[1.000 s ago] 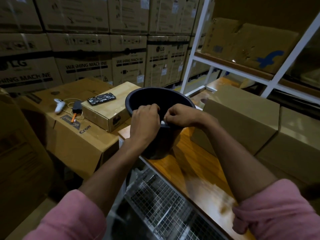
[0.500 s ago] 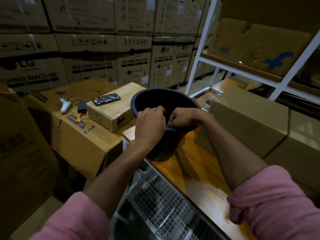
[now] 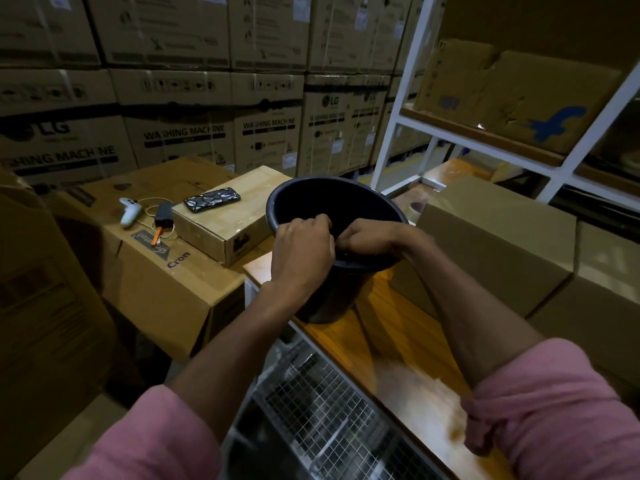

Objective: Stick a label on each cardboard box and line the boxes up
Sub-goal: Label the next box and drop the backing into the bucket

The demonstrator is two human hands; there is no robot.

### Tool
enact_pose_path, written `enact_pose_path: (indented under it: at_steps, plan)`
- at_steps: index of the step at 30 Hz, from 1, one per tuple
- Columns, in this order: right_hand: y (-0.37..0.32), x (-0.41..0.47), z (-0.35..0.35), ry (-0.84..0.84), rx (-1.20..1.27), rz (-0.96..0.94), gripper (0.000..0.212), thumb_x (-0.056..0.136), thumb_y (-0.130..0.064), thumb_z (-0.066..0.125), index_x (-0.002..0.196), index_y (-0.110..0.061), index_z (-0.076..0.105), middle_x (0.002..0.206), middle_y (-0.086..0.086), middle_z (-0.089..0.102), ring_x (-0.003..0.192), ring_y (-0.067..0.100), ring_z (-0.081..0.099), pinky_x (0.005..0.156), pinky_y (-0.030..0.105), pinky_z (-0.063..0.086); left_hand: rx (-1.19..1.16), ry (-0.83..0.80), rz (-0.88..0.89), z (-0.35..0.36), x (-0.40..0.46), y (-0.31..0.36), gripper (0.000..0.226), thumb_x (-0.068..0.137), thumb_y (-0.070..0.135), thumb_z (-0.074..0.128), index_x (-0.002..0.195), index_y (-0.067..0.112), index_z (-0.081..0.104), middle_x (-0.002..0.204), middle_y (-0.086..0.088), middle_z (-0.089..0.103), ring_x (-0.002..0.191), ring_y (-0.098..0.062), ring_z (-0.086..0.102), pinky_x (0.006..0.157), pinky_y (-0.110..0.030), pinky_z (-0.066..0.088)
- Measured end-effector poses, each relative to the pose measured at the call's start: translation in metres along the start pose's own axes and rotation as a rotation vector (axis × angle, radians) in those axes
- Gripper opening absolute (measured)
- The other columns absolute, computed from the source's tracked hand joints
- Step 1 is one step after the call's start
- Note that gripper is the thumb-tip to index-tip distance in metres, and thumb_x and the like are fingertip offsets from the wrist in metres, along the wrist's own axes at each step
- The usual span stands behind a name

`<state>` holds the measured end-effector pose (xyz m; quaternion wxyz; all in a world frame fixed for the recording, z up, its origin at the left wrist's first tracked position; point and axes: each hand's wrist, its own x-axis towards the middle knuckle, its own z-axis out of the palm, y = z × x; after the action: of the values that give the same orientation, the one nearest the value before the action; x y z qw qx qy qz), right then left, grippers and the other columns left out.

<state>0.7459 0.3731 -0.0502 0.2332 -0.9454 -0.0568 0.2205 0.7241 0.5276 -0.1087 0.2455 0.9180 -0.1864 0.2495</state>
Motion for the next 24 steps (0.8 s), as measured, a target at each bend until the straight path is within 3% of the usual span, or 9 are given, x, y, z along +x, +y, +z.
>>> enact_pose_path:
  at_steps: [6,11,17,20,22,24]
  plan:
    - [0.012,0.003,0.011,0.572,-0.065,-0.193,0.012,0.097,-0.025,0.061,0.097,-0.022,0.073,0.094,-0.008,0.071,0.088,0.01,0.064,0.074,0.029,0.05,-0.059,0.0,0.0,-0.004,0.005,-0.003,0.024,0.1,0.021,0.048,0.115,0.012,0.064,0.097,-0.005,0.068,0.091,-0.023,0.061,0.081,-0.038,0.046]
    - [0.018,-0.008,0.018,0.923,-0.114,-0.266,0.01,0.091,-0.022,0.068,0.1,-0.019,0.073,0.1,0.0,0.071,0.093,0.016,0.064,0.081,0.034,0.054,-0.109,0.122,0.012,-0.011,0.009,-0.008,0.023,0.1,0.024,0.053,0.114,0.012,0.066,0.099,-0.006,0.069,0.094,-0.021,0.062,0.085,-0.036,0.044]
    - [0.015,-0.019,0.019,0.929,-0.146,-0.23,0.024,0.098,-0.03,0.058,0.112,-0.016,0.071,0.106,0.005,0.071,0.099,0.023,0.065,0.085,0.044,0.055,-0.122,0.175,0.004,-0.014,0.008,-0.003,0.014,0.095,0.031,0.064,0.095,0.017,0.068,0.092,-0.001,0.069,0.092,-0.018,0.061,0.089,-0.038,0.046]
    - [0.02,-0.03,0.02,1.042,-0.136,-0.215,0.014,0.097,-0.026,0.062,0.1,-0.016,0.071,0.095,0.003,0.069,0.087,0.019,0.062,0.078,0.044,0.054,-0.106,0.161,0.019,-0.007,0.002,0.008,0.018,0.092,0.038,0.067,0.087,0.021,0.063,0.094,0.0,0.069,0.103,-0.019,0.06,0.095,-0.039,0.042]
    - [0.026,-0.041,0.019,1.088,-0.105,-0.178,0.025,0.102,-0.032,0.052,0.096,-0.015,0.069,0.086,0.003,0.068,0.079,0.021,0.061,0.073,0.045,0.052,-0.097,0.152,0.041,-0.002,0.0,0.022,0.022,0.091,0.039,0.067,0.095,0.018,0.065,0.107,-0.004,0.069,0.121,-0.026,0.054,0.103,-0.044,0.039]
    - [0.031,-0.055,0.019,1.088,-0.093,-0.109,0.04,0.103,-0.047,0.041,0.11,-0.018,0.067,0.098,0.005,0.068,0.092,0.027,0.061,0.078,0.048,0.052,-0.092,0.155,0.078,0.002,-0.002,0.04,0.031,0.091,0.036,0.066,0.112,0.012,0.065,0.124,-0.009,0.066,0.136,-0.031,0.043,0.111,-0.049,0.034]
